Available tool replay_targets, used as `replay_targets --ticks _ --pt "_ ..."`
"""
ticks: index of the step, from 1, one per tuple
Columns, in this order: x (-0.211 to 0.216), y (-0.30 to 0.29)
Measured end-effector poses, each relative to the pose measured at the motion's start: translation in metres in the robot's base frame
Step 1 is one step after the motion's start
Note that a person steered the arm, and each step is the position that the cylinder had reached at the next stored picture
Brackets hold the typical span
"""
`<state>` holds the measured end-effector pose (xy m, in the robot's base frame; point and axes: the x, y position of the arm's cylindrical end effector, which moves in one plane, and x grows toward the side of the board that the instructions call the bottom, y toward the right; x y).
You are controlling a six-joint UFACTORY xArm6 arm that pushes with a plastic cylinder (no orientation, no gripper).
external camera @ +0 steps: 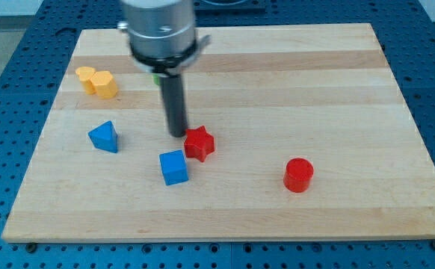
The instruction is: Push the red star into the red circle
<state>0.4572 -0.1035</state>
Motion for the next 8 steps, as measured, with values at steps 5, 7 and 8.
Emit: replay_targets --ticks 5,7,8 --pt "-0.004 0.081" --pt "0.027 0.015" --pt "0.032 0.045"
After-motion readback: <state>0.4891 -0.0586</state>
